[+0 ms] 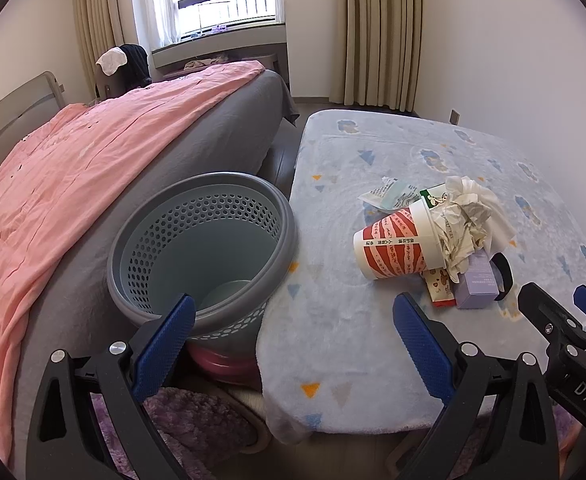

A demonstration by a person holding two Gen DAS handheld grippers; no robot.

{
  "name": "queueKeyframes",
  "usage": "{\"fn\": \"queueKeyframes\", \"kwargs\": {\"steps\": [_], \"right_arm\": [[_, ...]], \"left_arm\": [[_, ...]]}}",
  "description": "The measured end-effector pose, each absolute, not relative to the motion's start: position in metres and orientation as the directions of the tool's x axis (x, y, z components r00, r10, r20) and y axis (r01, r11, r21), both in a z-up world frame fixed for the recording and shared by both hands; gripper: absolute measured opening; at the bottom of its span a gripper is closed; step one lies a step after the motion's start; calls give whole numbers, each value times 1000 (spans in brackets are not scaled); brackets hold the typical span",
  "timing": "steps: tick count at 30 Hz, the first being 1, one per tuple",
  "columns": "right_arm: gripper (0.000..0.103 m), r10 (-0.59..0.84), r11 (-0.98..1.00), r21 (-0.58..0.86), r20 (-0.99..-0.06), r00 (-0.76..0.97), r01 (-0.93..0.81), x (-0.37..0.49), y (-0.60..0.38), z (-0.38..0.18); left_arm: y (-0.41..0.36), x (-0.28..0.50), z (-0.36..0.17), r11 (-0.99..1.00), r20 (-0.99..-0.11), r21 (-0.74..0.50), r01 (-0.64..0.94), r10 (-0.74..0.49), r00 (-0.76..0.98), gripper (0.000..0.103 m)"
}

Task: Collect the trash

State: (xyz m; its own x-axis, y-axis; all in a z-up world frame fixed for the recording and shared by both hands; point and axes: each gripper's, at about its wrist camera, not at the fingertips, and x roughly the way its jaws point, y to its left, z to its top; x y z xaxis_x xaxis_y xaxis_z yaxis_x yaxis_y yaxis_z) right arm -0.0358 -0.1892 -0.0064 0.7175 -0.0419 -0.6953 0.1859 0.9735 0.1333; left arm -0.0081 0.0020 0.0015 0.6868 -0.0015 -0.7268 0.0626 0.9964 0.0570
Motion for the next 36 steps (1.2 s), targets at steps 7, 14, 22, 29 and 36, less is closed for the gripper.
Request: {"fn": "queueKeyframes", "kwargs": {"steps": [7, 14, 22, 29, 36], "right_arm": [[97, -45, 973, 132, -694, 718, 188, -36, -189, -6], [97, -47, 973, 131, -693, 719, 189, -36, -190, -6], [97, -48, 973, 132, -690, 722, 191, -37, -190, -5], [97, -47, 973, 133, -689, 723, 191, -37, -190, -5], [97, -48, 973, 132, -689, 724, 191, -38, -189, -5]], "left_arm": [[2, -8, 3, 996, -727, 59, 64, -1, 687, 95], [1, -8, 3, 996, -727, 59, 65, -2, 687, 95], [1, -9, 3, 996, -727, 59, 65, -2, 687, 95], [1, -9, 3, 996, -726, 60, 64, -1, 687, 95], [1, -9, 3, 996, -726, 60, 65, -1, 688, 95]]}}
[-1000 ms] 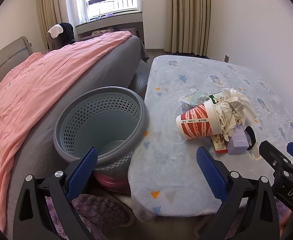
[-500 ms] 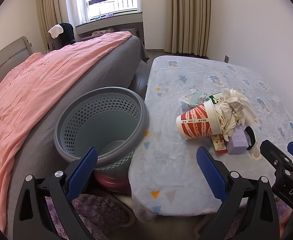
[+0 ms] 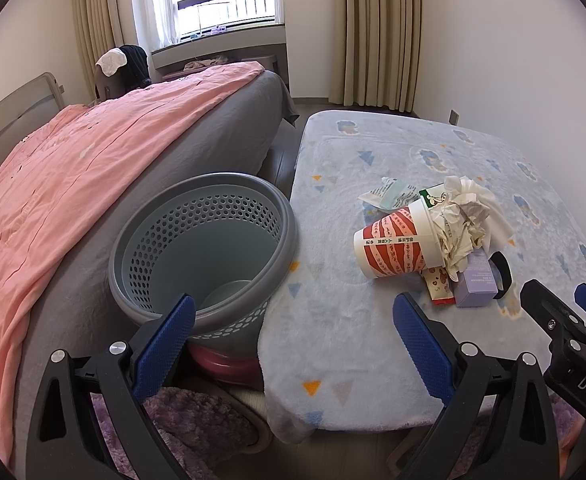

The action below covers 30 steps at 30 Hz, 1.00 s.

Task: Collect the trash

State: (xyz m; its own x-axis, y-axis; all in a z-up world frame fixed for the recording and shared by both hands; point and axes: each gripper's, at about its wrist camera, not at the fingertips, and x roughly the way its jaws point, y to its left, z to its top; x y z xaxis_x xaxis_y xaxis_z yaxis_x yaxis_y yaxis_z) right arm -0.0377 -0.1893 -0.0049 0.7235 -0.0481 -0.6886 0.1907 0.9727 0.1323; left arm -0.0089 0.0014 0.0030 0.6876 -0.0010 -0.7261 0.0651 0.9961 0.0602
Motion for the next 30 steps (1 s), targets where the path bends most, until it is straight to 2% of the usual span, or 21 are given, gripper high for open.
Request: {"fn": "queueKeyframes", "kwargs": {"steps": [30], "right_arm": [[97, -53, 965, 146, -706, 707, 217, -32, -202, -18]], "left_arm": [[6, -5, -3, 996, -739, 56, 64, -1, 673, 95]]}}
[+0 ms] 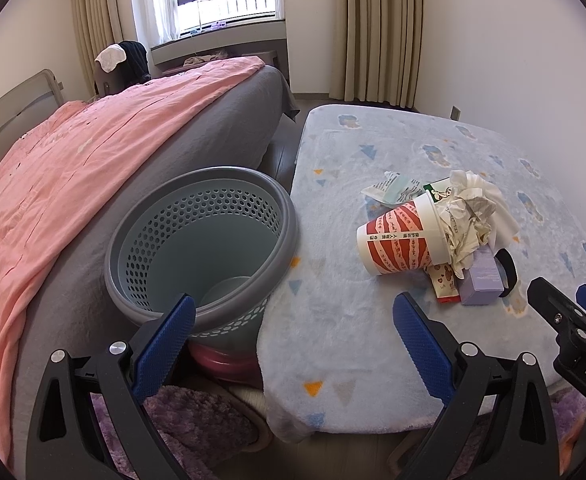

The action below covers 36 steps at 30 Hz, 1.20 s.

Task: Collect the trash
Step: 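Reach the right gripper to the black hair tie and close on it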

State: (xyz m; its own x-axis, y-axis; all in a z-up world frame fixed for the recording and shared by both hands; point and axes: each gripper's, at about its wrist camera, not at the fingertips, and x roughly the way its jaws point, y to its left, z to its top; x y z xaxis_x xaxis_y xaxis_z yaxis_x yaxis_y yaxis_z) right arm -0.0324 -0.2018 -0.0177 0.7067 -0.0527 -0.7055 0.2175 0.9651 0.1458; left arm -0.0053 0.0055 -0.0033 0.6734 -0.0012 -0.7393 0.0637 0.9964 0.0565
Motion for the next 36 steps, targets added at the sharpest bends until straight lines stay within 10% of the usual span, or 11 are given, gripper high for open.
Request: {"fn": "queueKeyframes", "kwargs": {"steps": [36], "right_arm": [[95, -212, 939, -21, -821, 531, 342, 36, -259, -113]], "left_arm": [[-10, 36, -52, 993, -782, 51, 106, -26, 623, 95]]}}
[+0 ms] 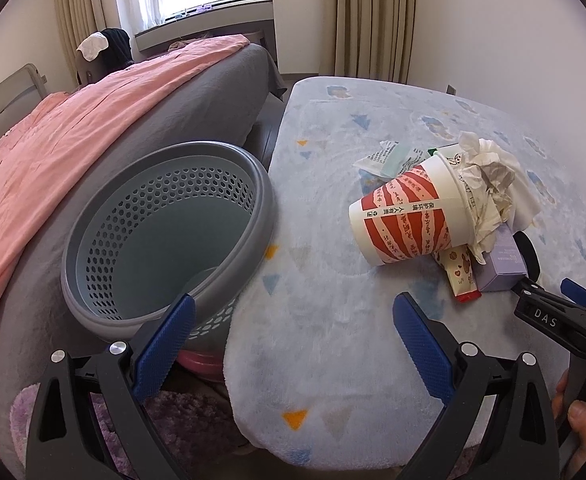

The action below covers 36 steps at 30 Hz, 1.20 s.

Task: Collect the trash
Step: 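Reach the right gripper to the black hair tie and close on it, then grasp the red-striped paper cup with the left gripper while the right gripper holds the hair tie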

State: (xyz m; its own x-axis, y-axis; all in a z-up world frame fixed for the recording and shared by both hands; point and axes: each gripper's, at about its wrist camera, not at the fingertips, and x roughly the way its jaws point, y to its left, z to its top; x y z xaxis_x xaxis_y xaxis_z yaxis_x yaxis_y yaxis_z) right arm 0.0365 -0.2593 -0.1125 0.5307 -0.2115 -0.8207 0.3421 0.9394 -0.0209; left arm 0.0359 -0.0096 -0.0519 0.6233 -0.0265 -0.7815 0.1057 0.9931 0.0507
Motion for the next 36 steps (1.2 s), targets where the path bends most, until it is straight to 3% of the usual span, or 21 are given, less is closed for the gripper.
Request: {"fn": "queueKeyframes", "kwargs": {"steps": [11, 14, 20, 22, 24, 36], "right_arm": [[82, -201, 950, -30, -820, 536, 311, 53, -256, -112], [73, -176, 958, -16, -822, 542, 288, 53, -253, -110], [42, -132, 962, 30, -820, 556, 272, 47, -249, -105], [18, -119, 959, 52, -820, 559, 280, 43, -253, -103], [11, -86, 952, 99, -821, 565, 289, 38, -259, -103], [8, -75, 937, 152, -791, 607, 314, -5, -271, -83]], "left_arm": [[-10, 38, -56, 993, -787, 37, 109, -39, 615, 95], [-11, 37, -57, 993, -791, 29, 114, -47, 611, 95], [-10, 32, -54, 989, -791, -8, 148, -97, 604, 95], [-12, 29, -54, 987, -792, -14, 161, -109, 601, 95], [-13, 26, -54, 986, -790, -16, 168, -116, 602, 95], [-26, 16, -39, 981, -758, 7, 193, -120, 641, 95]]}}
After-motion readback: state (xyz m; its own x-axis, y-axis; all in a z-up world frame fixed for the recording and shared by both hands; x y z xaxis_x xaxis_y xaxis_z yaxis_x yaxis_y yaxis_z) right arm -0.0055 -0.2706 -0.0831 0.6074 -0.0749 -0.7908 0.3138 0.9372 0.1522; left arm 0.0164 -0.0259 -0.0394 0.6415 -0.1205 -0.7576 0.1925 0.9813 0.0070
